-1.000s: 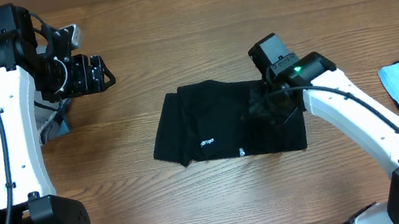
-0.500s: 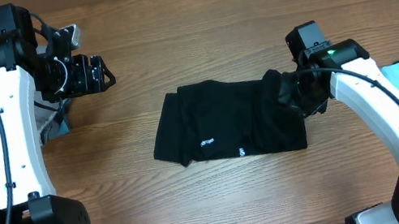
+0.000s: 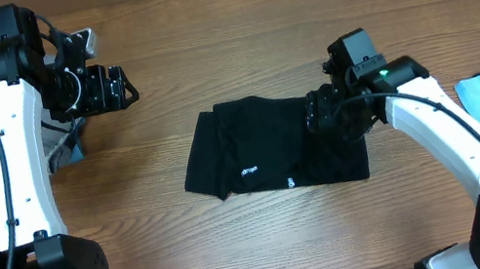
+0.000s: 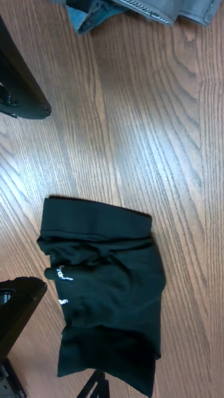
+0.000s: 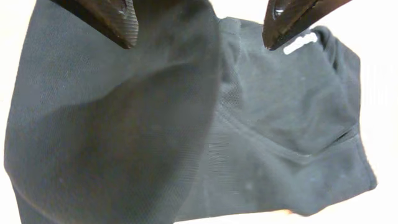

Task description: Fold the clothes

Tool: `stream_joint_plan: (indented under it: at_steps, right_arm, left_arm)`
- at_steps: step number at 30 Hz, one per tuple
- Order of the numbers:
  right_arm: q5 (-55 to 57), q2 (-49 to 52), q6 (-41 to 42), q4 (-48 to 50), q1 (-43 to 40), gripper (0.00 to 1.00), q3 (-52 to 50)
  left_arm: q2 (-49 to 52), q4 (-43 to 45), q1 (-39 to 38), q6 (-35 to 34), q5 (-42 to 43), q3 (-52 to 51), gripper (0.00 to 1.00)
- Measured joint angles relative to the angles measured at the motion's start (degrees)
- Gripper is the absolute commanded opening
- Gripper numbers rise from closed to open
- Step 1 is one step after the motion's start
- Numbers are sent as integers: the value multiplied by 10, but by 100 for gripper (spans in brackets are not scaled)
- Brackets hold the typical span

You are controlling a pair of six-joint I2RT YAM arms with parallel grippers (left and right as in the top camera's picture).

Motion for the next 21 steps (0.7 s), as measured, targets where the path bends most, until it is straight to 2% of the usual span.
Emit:
stream_joint_plan:
  at_steps: [3, 5, 12, 21]
  right_arm:
    - [-1, 10, 12, 15, 0, 16, -21]
    - [-2, 19, 16, 13, 0, 4, -30]
    - [50, 11, 23, -51, -22, 4, -26]
    - [143, -21, -17, -115, -145, 4, -8]
  left_arm:
    - [0, 0, 0, 0, 0, 0, 84]
    - [0, -1, 0, 0, 0, 0, 84]
    - [0, -2, 0, 0, 0, 0, 84]
    - [0, -2, 0, 0, 0, 0, 84]
